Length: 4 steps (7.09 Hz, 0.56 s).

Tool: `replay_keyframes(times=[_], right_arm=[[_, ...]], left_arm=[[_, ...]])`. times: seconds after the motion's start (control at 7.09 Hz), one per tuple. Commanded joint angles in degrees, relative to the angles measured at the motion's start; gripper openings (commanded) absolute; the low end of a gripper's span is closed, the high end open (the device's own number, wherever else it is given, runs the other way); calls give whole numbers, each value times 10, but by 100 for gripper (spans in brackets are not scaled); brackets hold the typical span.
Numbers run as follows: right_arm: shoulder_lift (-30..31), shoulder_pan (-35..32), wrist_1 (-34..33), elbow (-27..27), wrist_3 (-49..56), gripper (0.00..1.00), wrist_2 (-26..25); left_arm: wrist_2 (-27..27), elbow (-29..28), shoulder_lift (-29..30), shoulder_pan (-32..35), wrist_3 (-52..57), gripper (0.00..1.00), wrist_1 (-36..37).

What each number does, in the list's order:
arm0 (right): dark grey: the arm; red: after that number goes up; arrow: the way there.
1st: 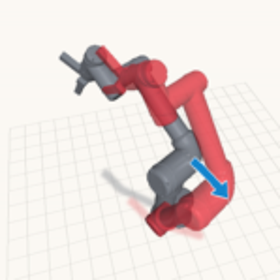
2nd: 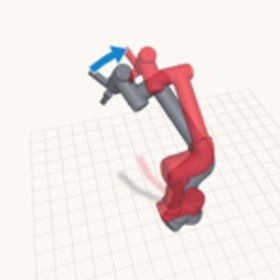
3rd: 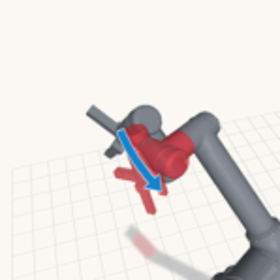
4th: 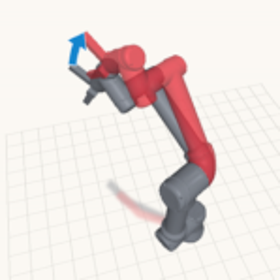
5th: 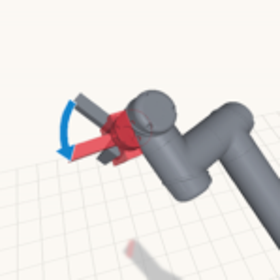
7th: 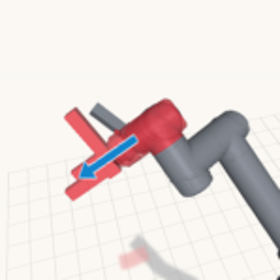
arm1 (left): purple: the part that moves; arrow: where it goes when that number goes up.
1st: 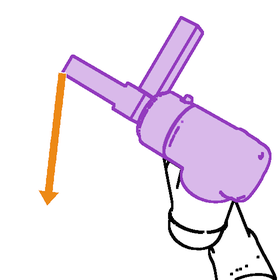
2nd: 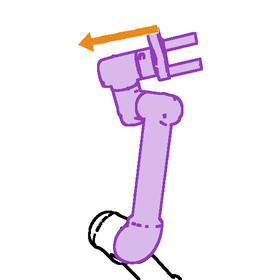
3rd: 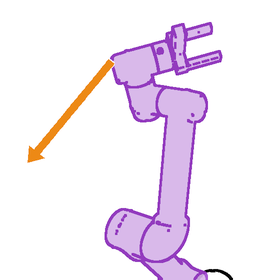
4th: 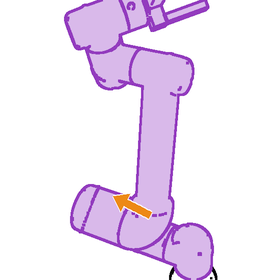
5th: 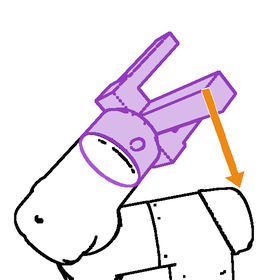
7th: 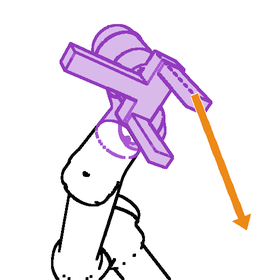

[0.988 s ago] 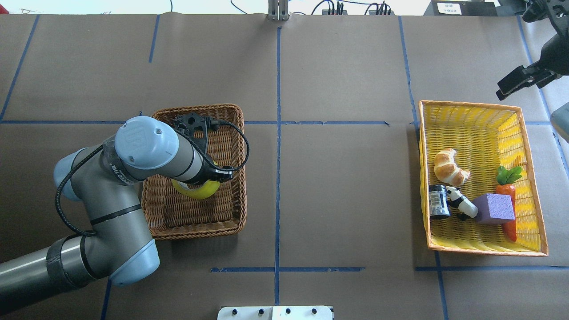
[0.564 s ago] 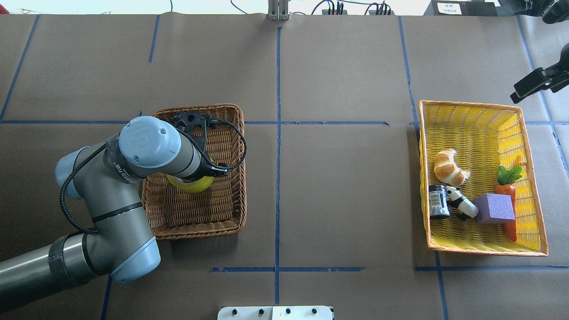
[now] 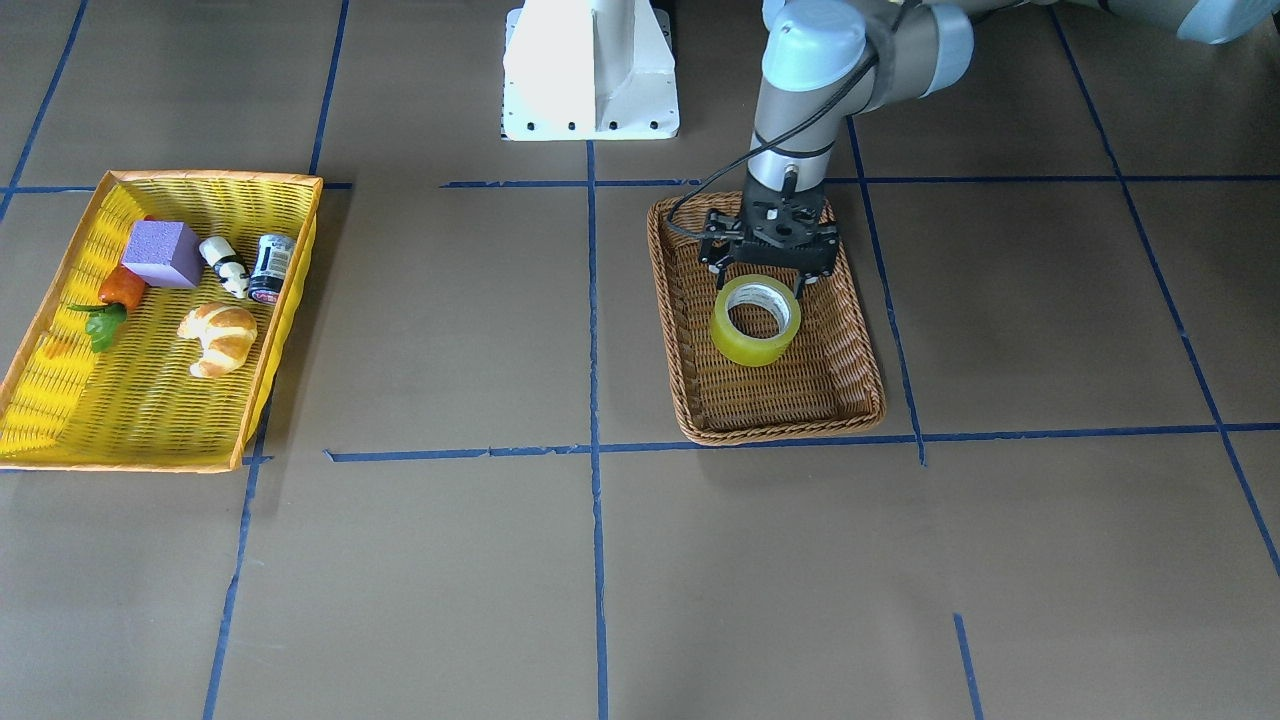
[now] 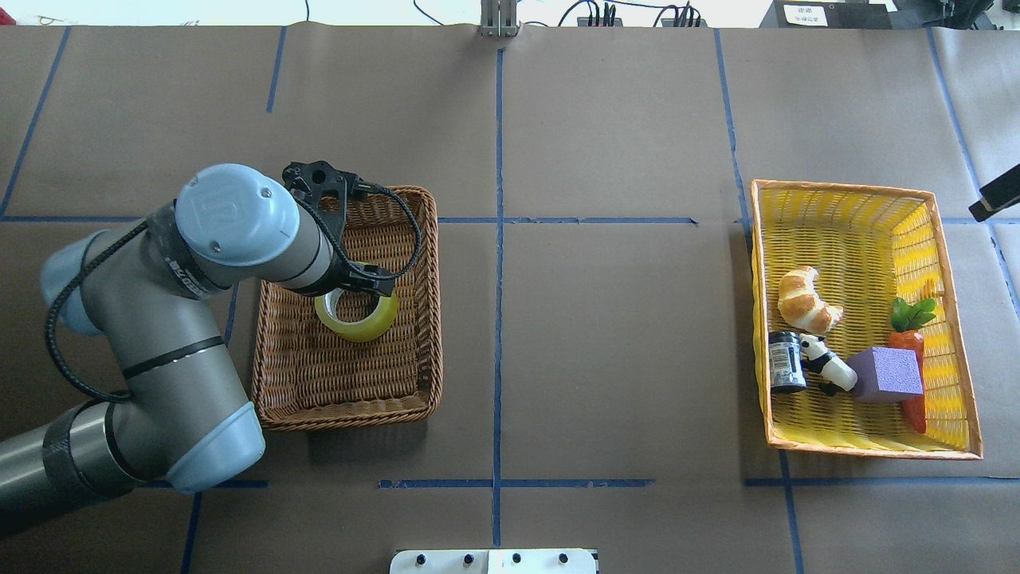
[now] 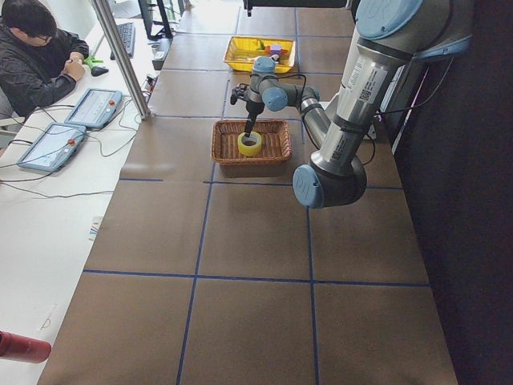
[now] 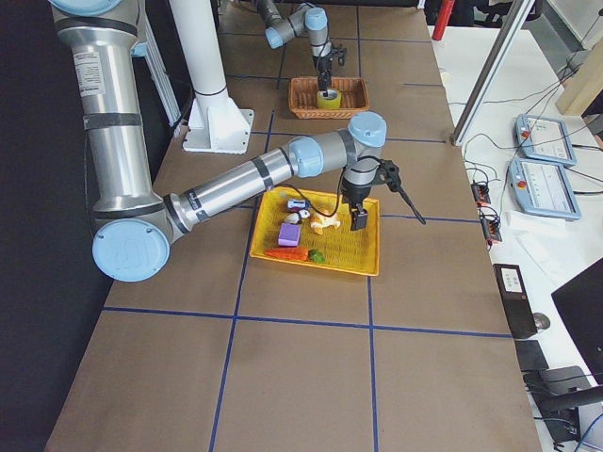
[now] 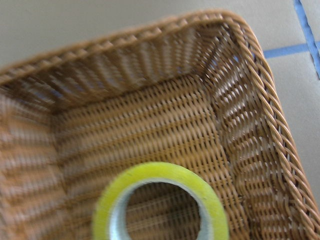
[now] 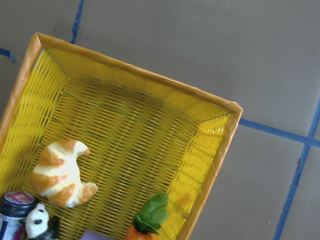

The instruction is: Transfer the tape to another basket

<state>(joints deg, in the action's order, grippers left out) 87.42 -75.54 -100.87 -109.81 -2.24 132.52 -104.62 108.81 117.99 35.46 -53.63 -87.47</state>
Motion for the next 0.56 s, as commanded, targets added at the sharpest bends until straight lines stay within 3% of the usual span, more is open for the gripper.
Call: replay_keyframes(times=[0.0,0.14,0.42], right_arm=[[56,-28,0,15,37,100,0],[70,-56,0,35,71,100,1],[80,-133,1,85,172,100,63]], left_arm=[[-117,15,-9,103,100,100,30],[-142,18,-35,134,144,100,30],[-213,18,-92,217,249,100,30]])
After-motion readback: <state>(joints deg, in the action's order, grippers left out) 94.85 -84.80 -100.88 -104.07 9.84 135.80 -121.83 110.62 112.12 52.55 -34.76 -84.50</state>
